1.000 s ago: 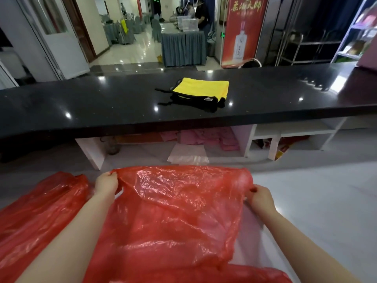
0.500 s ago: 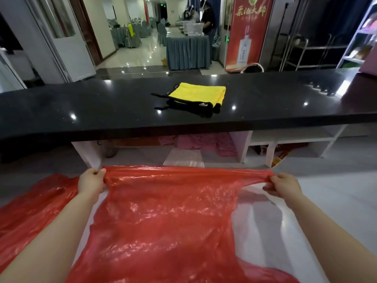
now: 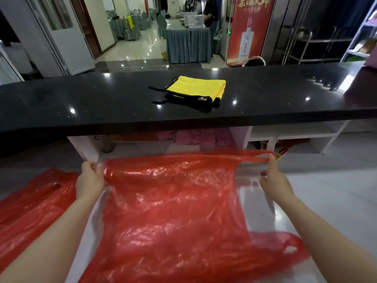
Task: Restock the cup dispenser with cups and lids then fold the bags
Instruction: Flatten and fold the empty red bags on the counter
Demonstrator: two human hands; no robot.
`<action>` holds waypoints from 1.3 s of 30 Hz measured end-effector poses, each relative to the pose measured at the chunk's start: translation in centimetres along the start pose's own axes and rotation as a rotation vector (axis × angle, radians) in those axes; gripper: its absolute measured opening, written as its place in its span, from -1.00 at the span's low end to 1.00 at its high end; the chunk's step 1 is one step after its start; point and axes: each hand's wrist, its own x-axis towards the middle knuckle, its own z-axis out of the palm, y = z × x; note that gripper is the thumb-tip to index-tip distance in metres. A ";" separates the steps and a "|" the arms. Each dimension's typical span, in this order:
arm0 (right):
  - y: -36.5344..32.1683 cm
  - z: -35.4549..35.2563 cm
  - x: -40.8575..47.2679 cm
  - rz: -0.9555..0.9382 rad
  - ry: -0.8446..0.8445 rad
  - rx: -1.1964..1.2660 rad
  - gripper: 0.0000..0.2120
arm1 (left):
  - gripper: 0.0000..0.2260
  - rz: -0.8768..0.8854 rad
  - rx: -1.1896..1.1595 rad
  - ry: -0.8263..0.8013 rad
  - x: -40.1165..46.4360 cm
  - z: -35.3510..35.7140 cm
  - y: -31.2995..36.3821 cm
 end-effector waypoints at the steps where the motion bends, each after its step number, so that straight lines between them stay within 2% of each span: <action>1: -0.4 0.4 -0.4 0.018 0.050 0.023 -0.18 | -0.66 0.013 -0.028 -0.011 -0.4 0.4 0.2; 3: -1.5 1.0 -1.4 0.024 0.083 0.096 -0.14 | -0.57 0.094 -0.021 -0.029 -1.3 1.3 0.5; 6: -3.0 1.5 -2.5 -0.021 0.148 0.267 -0.12 | -0.55 0.260 0.023 -0.065 -3.2 2.9 1.0; 8: -3.8 1.7 -3.1 -0.076 0.235 0.343 -0.11 | -0.53 0.334 0.044 -0.139 -5.0 4.3 1.2; 10: -4.5 2.3 -3.6 -0.171 0.242 0.345 -0.14 | -0.47 0.375 0.088 -0.255 -7.1 5.9 0.9; 12: -5.3 3.2 -4.5 -0.284 0.129 0.267 -0.25 | -0.39 0.384 0.201 -0.378 -8.9 7.4 -0.1; 14: -6.0 4.7 -5.5 -0.430 0.022 0.121 -0.36 | -0.35 0.436 0.452 -0.436 -10.1 8.6 -1.5; 17: -6.3 7.3 -6.8 -0.552 -0.164 -0.160 -0.35 | -0.34 0.486 0.602 -0.462 -10.6 9.2 -2.4; 20: -4.6 9.3 -7.0 -0.463 -0.330 -0.450 -0.31 | -0.31 0.495 0.650 -0.496 -9.8 8.8 -2.8; 23: -2.7 9.1 -6.4 -0.372 -0.332 -0.505 -0.28 | -0.22 0.485 0.672 -0.512 -9.2 7.9 -3.6; 30: -1.8 7.9 -6.3 -0.311 -0.339 -0.536 -0.23 | -0.22 0.493 0.649 -0.531 -8.9 5.8 -5.6; 34: -4.1 7.9 -7.1 -0.297 -0.180 -0.567 -0.26 | -0.23 0.498 0.653 -0.541 -9.4 5.2 -5.9; 36: -6.1 8.1 -7.0 -0.356 -0.098 -0.517 -0.29 | -0.22 0.496 0.654 -0.547 -9.6 4.9 -5.8; 39: -9.4 9.3 -6.4 -0.495 -0.104 -0.441 -0.35 | -0.17 0.492 0.670 -0.569 -10.1 4.3 -5.6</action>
